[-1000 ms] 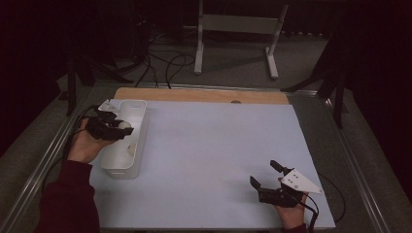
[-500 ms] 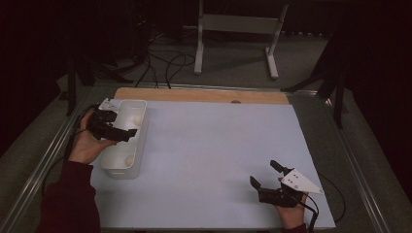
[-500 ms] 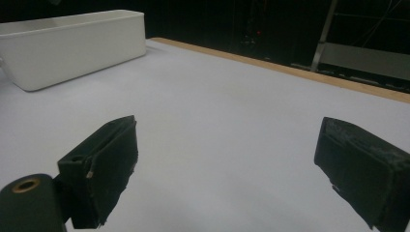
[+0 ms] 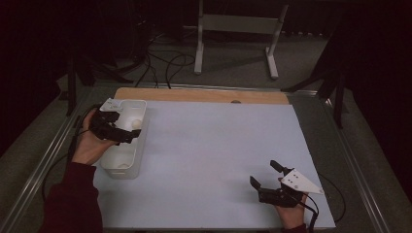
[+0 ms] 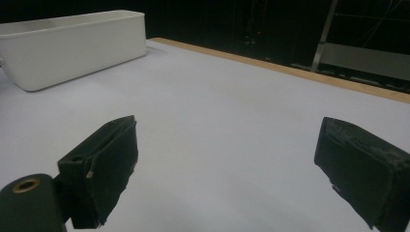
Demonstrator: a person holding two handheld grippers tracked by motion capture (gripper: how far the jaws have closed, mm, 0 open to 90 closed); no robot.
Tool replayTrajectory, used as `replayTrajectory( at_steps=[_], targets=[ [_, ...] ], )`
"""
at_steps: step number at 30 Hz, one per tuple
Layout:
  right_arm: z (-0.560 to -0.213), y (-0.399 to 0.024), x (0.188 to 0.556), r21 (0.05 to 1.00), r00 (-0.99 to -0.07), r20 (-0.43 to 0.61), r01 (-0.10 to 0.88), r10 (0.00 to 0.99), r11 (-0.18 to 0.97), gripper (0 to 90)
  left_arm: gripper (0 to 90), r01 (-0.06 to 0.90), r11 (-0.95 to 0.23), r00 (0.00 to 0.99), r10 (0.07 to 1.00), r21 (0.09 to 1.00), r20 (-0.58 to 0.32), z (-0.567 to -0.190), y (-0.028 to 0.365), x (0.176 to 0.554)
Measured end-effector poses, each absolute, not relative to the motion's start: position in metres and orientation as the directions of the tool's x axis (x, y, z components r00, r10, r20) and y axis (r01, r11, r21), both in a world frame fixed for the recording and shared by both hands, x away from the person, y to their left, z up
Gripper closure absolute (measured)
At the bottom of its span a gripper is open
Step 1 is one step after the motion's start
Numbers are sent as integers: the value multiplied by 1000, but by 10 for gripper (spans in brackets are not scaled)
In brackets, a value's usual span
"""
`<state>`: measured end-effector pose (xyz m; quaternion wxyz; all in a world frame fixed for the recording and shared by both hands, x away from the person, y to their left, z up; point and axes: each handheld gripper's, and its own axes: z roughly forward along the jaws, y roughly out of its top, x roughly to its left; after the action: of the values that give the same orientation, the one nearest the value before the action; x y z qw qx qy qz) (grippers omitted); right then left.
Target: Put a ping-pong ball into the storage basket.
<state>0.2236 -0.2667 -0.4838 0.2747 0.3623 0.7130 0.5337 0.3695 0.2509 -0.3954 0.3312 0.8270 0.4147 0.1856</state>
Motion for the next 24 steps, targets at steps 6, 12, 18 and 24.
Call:
replayTrajectory(
  at_steps=[6, 12, 18, 24],
  targets=[
    [-484, -267, 224, 961, -588, -4, 222, 809, 166, 81, 10, 543, -434, 600, 799, 719, 30, -395, 244, 366],
    [-484, -267, 224, 961, -588, -3, 223, 809, 166, 81, 10, 515, -419, 614, 789, 748, 20, -398, 233, 359],
    [-483, -267, 223, 961, -588, -2, 223, 809, 165, 81, 10, 496, -419, 623, 781, 761, 24, -401, 227, 352],
    [-483, -267, 223, 961, -589, -2, 222, 808, 165, 81, 10, 482, -390, 626, 780, 785, 4, -405, 224, 345]
  ],
)
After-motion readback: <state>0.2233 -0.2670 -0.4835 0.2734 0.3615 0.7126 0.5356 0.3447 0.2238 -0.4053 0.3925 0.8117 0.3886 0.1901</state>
